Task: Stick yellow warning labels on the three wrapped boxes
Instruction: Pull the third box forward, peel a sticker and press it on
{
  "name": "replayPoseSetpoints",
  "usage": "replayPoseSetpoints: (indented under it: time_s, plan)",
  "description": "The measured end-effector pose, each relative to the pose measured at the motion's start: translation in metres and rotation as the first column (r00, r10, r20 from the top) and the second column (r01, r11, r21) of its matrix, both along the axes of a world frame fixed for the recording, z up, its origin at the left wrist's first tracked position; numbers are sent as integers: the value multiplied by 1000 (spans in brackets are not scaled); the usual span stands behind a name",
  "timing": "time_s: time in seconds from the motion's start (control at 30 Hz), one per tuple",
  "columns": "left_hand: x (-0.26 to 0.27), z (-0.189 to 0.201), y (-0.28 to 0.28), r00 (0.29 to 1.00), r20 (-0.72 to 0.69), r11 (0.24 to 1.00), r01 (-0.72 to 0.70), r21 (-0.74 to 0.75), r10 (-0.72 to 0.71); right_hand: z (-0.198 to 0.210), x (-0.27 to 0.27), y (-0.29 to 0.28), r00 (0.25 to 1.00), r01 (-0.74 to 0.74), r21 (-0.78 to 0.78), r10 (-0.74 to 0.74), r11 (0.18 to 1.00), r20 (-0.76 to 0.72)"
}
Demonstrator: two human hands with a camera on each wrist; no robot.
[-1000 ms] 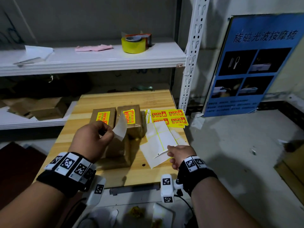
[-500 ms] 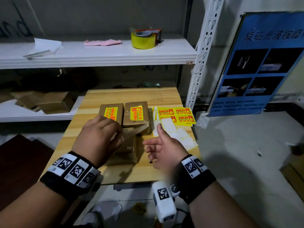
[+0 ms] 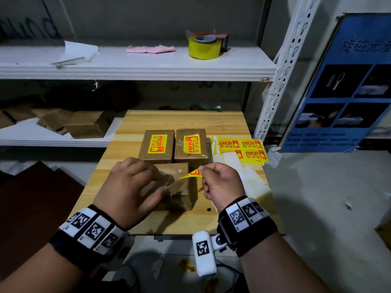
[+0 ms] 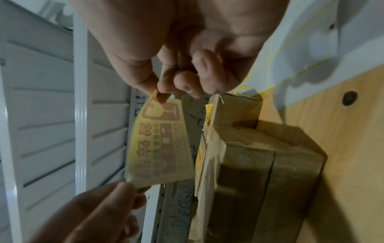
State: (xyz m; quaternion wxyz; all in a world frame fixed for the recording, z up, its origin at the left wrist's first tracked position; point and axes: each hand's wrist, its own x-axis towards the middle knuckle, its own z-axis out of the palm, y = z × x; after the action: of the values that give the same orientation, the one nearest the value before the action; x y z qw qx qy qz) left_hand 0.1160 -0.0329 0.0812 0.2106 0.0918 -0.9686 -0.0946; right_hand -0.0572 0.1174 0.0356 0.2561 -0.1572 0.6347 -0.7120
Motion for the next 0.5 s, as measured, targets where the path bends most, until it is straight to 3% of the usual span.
replayPoseSetpoints:
  time_s: [0.07,0.17,0.3,0.37,0.5]
  plan:
    - [4,0,-4,998,-17,993,-55,103,57,-1,2,-3,994,-4,-2,4,1000,-108]
    - [8,-3,-12,994,-45,968,-91,234,104,-1,5,-7,987,-36,-40,30,999,-156]
    - [11,-9,-21,979,-112,856,-93,509,173,3,10,-13,989,-44,-96,30,994,-146]
    - [7,-11,-21,964,-149,740,-66,670,221,3,10,-14,987,-57,-112,39,992,-156]
    - [-5,-14,-21,936,-146,411,2,912,320,-1,13,-19,971,-92,-92,69,992,-230]
